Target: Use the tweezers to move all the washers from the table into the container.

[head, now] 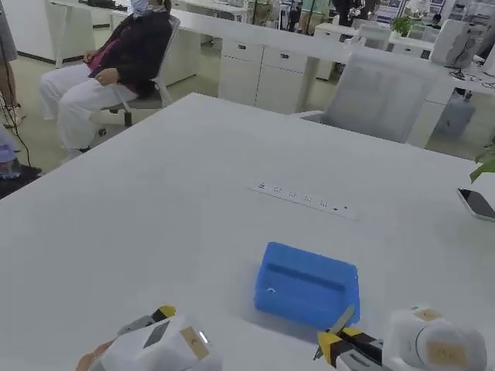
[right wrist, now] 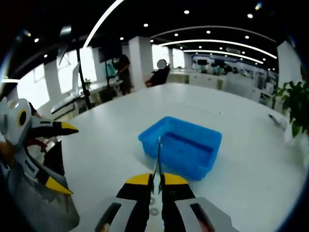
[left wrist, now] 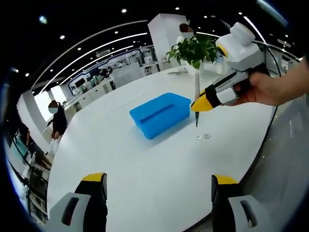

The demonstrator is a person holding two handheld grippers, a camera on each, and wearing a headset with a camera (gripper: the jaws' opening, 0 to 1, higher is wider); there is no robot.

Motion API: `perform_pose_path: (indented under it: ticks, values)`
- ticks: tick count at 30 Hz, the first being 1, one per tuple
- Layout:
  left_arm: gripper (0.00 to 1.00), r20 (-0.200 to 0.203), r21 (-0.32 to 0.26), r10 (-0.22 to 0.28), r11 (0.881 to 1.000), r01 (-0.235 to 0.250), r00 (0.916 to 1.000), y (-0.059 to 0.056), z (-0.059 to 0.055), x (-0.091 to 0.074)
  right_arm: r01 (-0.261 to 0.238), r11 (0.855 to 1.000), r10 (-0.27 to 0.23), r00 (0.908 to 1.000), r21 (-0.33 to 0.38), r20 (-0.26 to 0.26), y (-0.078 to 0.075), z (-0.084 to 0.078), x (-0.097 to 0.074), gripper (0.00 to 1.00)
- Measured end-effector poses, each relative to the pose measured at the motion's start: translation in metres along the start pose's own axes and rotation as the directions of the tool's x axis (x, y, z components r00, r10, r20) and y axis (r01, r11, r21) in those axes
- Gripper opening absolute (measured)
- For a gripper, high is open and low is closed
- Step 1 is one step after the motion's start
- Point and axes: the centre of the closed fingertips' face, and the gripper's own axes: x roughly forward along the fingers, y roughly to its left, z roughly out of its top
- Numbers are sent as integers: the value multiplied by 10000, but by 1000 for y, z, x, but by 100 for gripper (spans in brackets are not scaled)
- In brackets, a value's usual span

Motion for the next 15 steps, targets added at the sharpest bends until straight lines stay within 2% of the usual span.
perform_pose_path:
  ticks: [5, 9, 13, 15]
  values:
    - [91, -31, -170, -18, 9999, 18, 10000, 1, -2, 1, -128, 9999, 130, 9995, 82, -281, 5, -13, 5, 4]
    - [91, -137, -125, -33, 9999, 31, 9999, 1, -3, 1, -72, 10000, 75, 9990, 59, -430, 4, -18, 11, 4]
    - [91, -213, -135, -80, 9999, 78, 9997, 0, -5, 2, -9, 9994, 26, 9987, 346, -501, -1, -24, 13, 4]
    - [91, -234, -160, -82, 9998, 78, 9997, 0, -5, 2, 23, 9980, 1, 9993, 637, -375, -3, -24, 13, 4]
